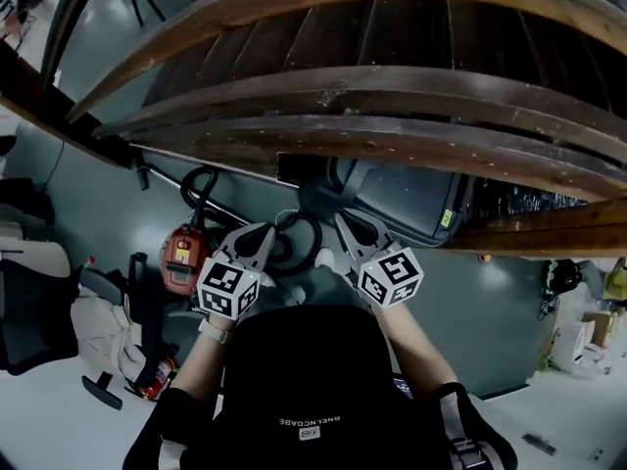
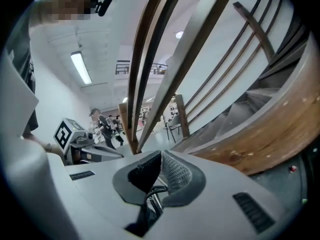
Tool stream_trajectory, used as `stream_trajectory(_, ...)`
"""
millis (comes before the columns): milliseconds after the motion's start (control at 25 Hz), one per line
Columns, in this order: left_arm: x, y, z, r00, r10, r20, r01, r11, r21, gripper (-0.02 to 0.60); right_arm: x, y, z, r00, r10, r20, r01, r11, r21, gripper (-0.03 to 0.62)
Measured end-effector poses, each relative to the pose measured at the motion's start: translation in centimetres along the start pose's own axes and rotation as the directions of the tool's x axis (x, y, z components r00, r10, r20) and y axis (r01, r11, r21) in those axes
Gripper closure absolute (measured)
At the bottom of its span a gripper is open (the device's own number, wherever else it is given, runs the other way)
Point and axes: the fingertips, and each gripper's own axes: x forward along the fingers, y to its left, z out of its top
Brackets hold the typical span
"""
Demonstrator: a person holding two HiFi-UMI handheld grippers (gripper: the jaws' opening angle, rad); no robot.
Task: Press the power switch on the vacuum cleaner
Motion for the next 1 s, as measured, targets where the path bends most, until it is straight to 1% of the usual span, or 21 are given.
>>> stream_trajectory(160, 2.9, -4.2, 2.1, 0.995, -0.097, -0.016, 0.098, 0.993, 0.069, 0.568, -5.5, -3.6, 0.6, 0.992, -0.115, 0.060, 0.111, 0.992, 0.063, 0.565)
stream_trajectory(280, 4.5, -6.5, 3.2, 0.988, -0.149, -0.033, 0.152, 0.983, 0.108, 0.568, -8.8, -5.3, 0.9, 0.978, -0.184, 0.097, 0.173, 0.979, 0.108, 0.565)
stream_trajectory(480, 6.2, -8.9, 4.7, 0.979, -0.197, -0.058, 0.204, 0.967, 0.150, 0.568, -12.5, -7.2, 1.0, 0.955, -0.263, 0.136, 0.241, 0.957, 0.163, 0.565)
stream_trajectory(600, 7.1, -9.9, 5.3, 0.974, -0.215, -0.070, 0.224, 0.961, 0.159, 0.568, -14.2, -8.5, 1.0, 0.940, -0.306, 0.153, 0.274, 0.941, 0.200, 0.565)
stream_trajectory(800, 8.0, -10.8, 5.6, 0.969, -0.229, -0.090, 0.242, 0.953, 0.180, 0.568, -15.6, -9.9, 1.1, 0.924, -0.341, 0.172, 0.300, 0.927, 0.226, 0.565)
stream_trajectory(1000, 8.7, -11.1, 6.2, 0.971, -0.224, -0.086, 0.237, 0.954, 0.182, 0.568, -15.5, -10.4, 1.2, 0.930, -0.327, 0.170, 0.286, 0.930, 0.229, 0.565)
